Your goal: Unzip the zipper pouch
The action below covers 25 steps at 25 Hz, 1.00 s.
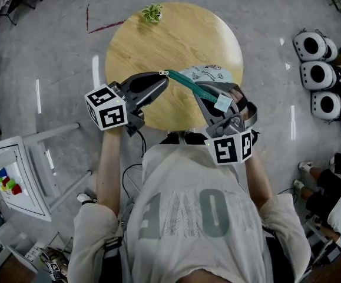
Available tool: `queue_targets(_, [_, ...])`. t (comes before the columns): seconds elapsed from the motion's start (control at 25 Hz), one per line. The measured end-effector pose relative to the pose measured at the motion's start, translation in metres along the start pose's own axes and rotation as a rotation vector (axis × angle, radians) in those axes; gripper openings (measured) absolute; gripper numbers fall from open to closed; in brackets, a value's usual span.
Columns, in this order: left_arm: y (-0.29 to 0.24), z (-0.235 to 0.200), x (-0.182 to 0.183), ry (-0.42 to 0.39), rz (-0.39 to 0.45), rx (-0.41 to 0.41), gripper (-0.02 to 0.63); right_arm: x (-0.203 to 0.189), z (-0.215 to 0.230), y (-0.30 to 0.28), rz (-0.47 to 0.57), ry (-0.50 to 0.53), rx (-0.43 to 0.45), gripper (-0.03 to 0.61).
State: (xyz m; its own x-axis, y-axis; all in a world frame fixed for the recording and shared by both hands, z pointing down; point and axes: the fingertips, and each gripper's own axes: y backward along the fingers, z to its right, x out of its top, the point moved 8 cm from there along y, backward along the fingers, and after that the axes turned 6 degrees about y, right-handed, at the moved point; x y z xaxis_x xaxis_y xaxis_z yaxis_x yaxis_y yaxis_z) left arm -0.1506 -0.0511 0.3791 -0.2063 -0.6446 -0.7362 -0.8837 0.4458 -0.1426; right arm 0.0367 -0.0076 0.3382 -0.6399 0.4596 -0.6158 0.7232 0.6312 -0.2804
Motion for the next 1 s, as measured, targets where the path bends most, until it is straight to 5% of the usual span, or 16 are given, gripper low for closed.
queue_targets(1.0, [-0.019,-0.005,0.0,0.045,-0.03,-0.032,0.042,-0.008,0.0,0.013,-0.032,0.161,0.032,0.032])
